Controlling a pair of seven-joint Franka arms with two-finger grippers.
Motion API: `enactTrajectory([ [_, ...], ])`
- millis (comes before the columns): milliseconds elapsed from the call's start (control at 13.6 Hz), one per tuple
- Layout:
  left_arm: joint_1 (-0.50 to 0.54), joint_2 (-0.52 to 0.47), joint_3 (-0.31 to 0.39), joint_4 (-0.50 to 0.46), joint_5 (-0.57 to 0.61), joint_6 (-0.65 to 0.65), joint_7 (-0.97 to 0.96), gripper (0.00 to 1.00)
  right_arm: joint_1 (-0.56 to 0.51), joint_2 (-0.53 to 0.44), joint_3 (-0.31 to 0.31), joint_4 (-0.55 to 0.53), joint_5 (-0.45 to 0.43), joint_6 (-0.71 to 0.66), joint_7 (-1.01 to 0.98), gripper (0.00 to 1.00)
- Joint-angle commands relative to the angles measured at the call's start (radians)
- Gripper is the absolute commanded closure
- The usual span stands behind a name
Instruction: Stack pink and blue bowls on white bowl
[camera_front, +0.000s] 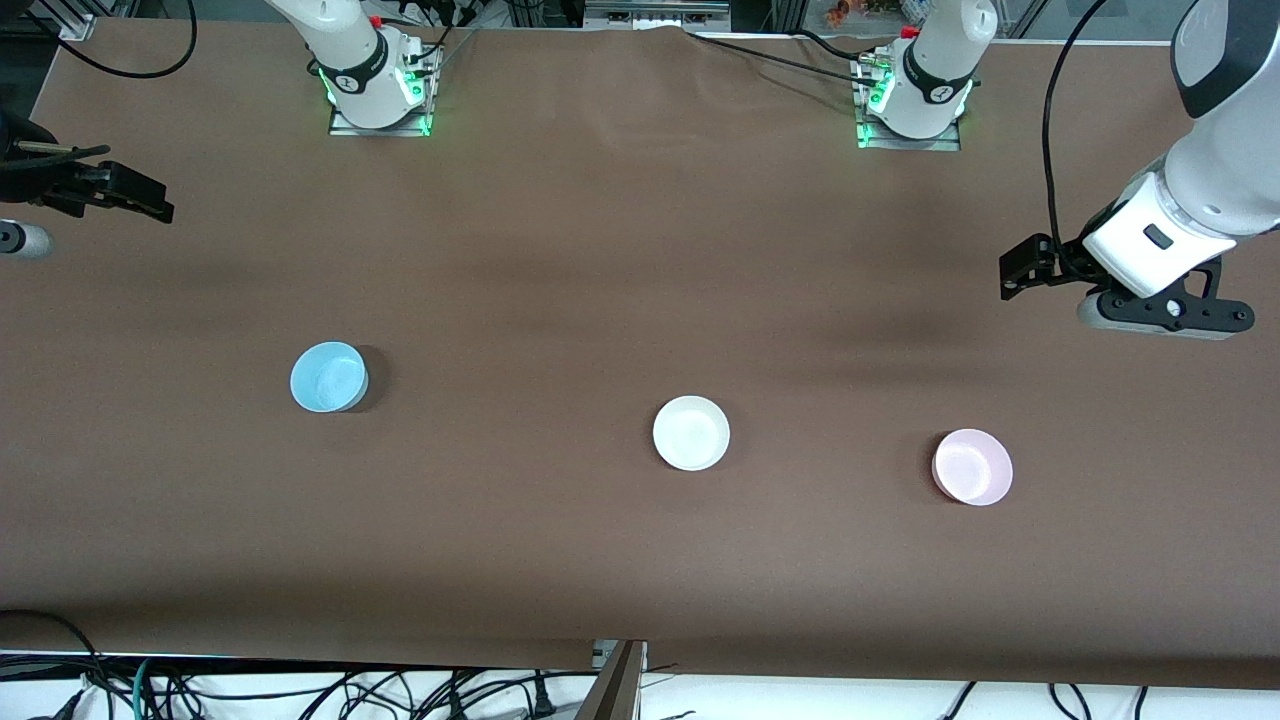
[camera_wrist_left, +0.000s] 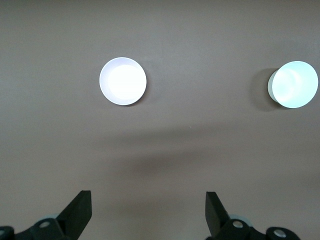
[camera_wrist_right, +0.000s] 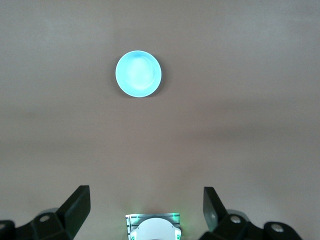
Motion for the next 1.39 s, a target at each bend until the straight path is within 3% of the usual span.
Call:
enactTrajectory([
  [0,0.003,0.014,0.003,0.031,-0.019,-0.029,0.02,0.0,-0.064,-0.012,0.067,0.008,-0.016,-0.01,0.01,0.0],
  [440,0.0,0.018,0.003,0.037,-0.009,-0.029,0.022,0.0,-0.061,0.001,0.066,0.017,-0.016,-0.008,0.009,0.0],
  [660,0.037,0.08,0.012,0.024,-0.006,-0.014,0.026,0.0,-0.063,0.008,0.064,0.019,-0.013,-0.007,0.009,0.0],
  [953,0.078,0.212,0.01,0.01,0.092,0.148,0.026,0.0,-0.067,0.029,0.061,0.022,-0.007,-0.003,-0.007,0.0],
  [1099,0.108,0.308,0.01,0.001,0.101,0.288,0.026,0.0,-0.066,0.096,0.061,0.028,-0.002,0.015,0.007,0.0],
  [1319,0.158,0.465,0.01,0.002,0.101,0.492,0.028,0.0,-0.076,0.107,0.057,0.028,-0.001,0.058,0.012,0.0],
])
